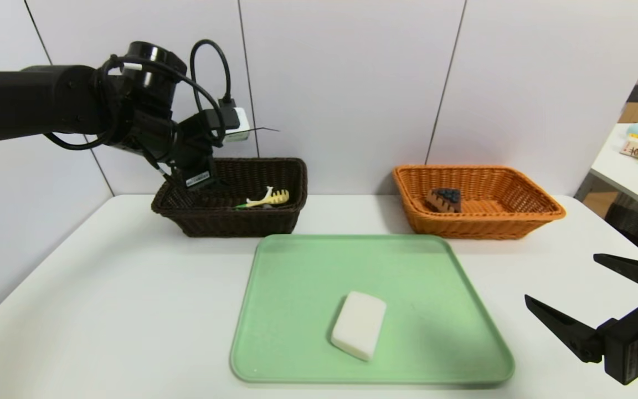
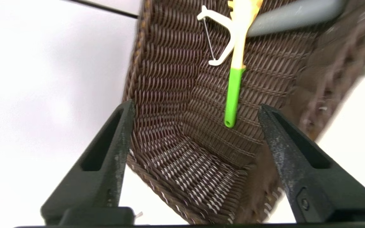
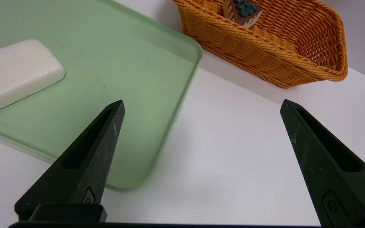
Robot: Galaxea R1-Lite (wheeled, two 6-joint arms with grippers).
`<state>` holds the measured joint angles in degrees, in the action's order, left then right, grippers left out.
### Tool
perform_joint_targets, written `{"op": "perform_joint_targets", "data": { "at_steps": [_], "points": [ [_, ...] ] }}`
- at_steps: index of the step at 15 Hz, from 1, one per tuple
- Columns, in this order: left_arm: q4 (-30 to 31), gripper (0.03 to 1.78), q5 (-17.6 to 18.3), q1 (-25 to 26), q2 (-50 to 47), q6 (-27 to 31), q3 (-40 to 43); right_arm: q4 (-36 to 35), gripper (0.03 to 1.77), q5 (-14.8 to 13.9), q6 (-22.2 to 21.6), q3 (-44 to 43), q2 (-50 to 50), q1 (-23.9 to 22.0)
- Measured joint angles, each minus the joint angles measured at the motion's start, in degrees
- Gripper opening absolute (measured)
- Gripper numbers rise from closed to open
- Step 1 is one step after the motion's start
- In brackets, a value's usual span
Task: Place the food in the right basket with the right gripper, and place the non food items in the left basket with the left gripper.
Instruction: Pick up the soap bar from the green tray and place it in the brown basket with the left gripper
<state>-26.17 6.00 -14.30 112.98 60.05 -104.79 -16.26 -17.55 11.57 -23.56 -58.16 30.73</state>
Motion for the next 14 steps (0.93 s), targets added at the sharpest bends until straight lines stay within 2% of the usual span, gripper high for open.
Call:
{"op": "perform_joint_targets", "data": {
  "at_steps": [3, 6, 8, 10, 13, 14],
  "points": [
    [-6.4, 1.51, -0.5, -5.1, -4.2, -13.9, -1.9, 0.0, 1.69, 0.0, 0.2, -0.7, -0.3, 0.0],
    [-8.7, 1.57, -1.8, -10.5, -8.9, -27.8, -1.9, -0.1, 1.69, -0.1, 1.3, -1.0, -0.4, 0.0],
    [-10.2, 1.60, -5.6, -15.0, -11.4, -38.4, -1.8, 0.0, 1.69, -0.2, 1.4, -1.0, -0.4, 0.0],
    [-12.9, 1.62, -11.7, -20.1, -13.2, -48.9, -1.9, 0.0, 1.69, -0.2, 1.4, -1.0, -0.4, 0.0],
    [-20.0, 1.65, -20.3, -26.8, -14.8, -62.8, -2.6, -0.1, 1.69, -0.2, 1.3, -1.1, -0.4, 0.0],
    [-22.9, 1.66, -22.0, -28.8, -15.1, -66.8, -3.0, 0.0, 1.69, -0.2, 1.3, -1.0, -0.4, 0.0]
  ]
}}
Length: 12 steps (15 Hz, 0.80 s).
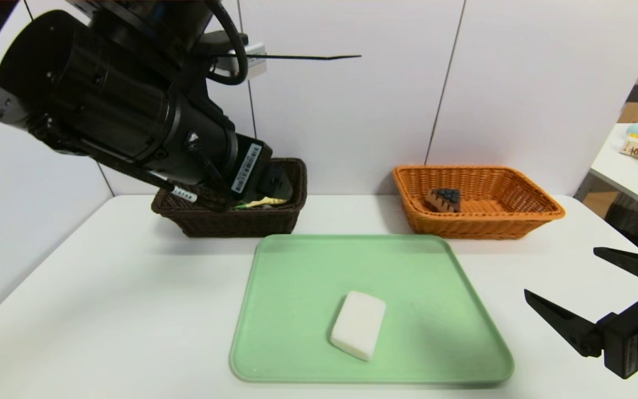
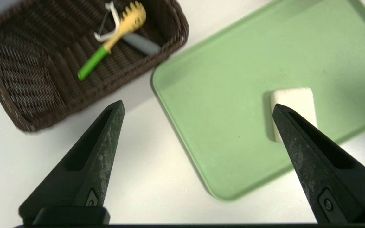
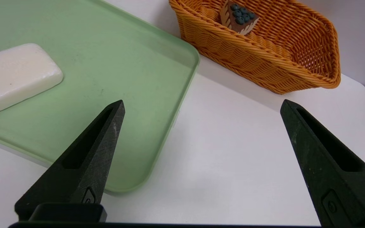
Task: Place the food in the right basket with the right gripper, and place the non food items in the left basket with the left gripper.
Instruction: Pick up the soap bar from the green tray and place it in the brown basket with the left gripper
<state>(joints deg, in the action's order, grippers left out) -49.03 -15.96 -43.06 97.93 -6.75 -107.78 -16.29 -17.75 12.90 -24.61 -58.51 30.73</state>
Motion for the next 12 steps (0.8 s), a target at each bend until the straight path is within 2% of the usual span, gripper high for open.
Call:
{"op": "perform_joint_targets", "data": {
  "at_steps": [2, 5, 9, 12],
  "points": [
    [-6.9, 1.67, -2.0, -4.2, 0.0, -7.7, -1.6, 0.0, 1.69, -0.1, -0.1, 0.2, 0.2, 0.0],
    [-15.1, 1.67, -2.6, -8.6, 1.8, -16.1, -4.7, 0.0, 1.69, -0.1, -0.2, 0.5, 0.4, 0.0],
    [-16.9, 1.69, -2.6, -12.1, 5.2, -20.6, -5.4, 0.0, 1.69, -0.1, -0.2, 0.7, 0.5, 0.0],
    [-16.4, 1.69, -2.6, -14.7, 8.0, -21.4, -5.7, 0.0, 1.69, -0.1, -0.2, 1.3, 0.7, 0.0]
  ]
}}
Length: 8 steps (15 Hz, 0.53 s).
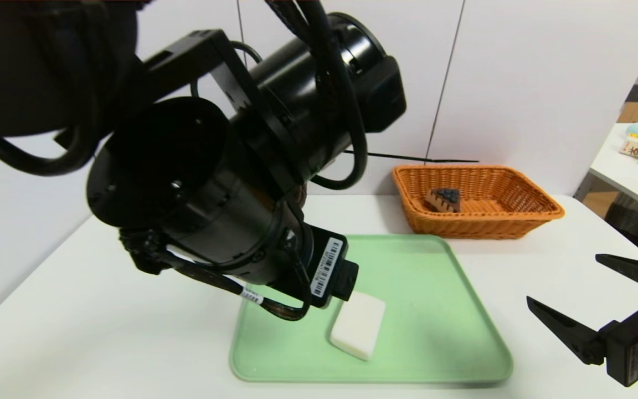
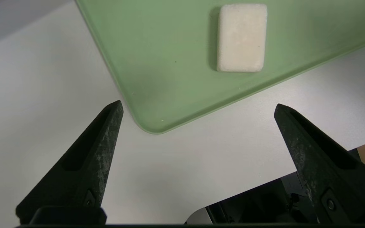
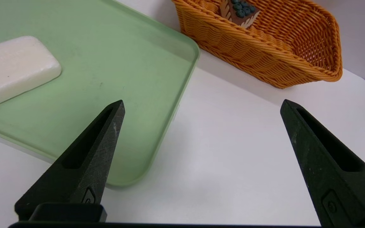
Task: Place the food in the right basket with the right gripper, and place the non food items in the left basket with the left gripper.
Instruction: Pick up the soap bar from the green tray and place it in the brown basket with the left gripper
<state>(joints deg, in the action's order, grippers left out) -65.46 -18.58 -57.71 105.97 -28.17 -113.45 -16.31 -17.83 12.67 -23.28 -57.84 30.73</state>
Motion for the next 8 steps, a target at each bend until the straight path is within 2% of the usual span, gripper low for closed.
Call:
{"op": "perform_joint_targets", "data": {
  "at_steps": [8],
  "points": [
    [1.2, 1.69, 0.0, -4.1, 7.3, -3.1, -0.3, 0.1, 1.69, -0.1, 0.1, 2.6, 2.7, 0.0]
  ]
}}
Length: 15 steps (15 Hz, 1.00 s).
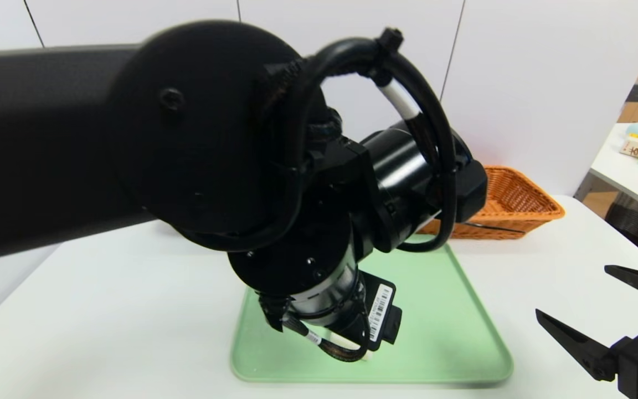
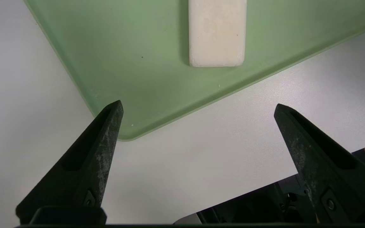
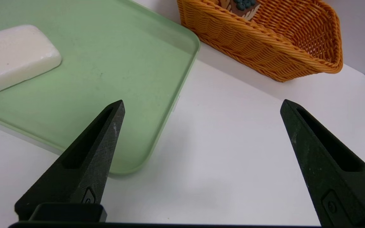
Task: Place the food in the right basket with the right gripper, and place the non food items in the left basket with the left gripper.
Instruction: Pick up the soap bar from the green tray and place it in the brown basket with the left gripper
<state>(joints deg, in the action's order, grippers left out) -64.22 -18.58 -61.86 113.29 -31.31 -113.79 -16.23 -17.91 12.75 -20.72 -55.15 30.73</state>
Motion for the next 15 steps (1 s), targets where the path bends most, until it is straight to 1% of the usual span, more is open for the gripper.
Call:
{"op": "perform_joint_targets", "data": {
  "at_steps": [5, 7, 10, 15],
  "points": [
    [1.6, 1.69, -0.1, -0.3, 4.5, -1.8, 0.0, -0.1, 1.69, 0.0, 0.0, 1.5, 1.6, 0.0],
    [3.6, 1.69, -0.1, -0.3, 6.0, -2.3, 0.0, -0.1, 1.69, 0.1, 0.0, 1.5, 1.8, 0.0],
    [6.2, 1.69, -0.1, -0.2, 8.0, -2.3, 0.0, -0.1, 1.69, 0.1, 0.0, 1.6, 2.0, 0.0],
    [7.8, 1.69, -0.1, 0.0, 11.0, -2.2, 0.0, 0.3, 1.69, 0.3, 0.2, 1.7, 2.8, 0.0]
  ]
}}
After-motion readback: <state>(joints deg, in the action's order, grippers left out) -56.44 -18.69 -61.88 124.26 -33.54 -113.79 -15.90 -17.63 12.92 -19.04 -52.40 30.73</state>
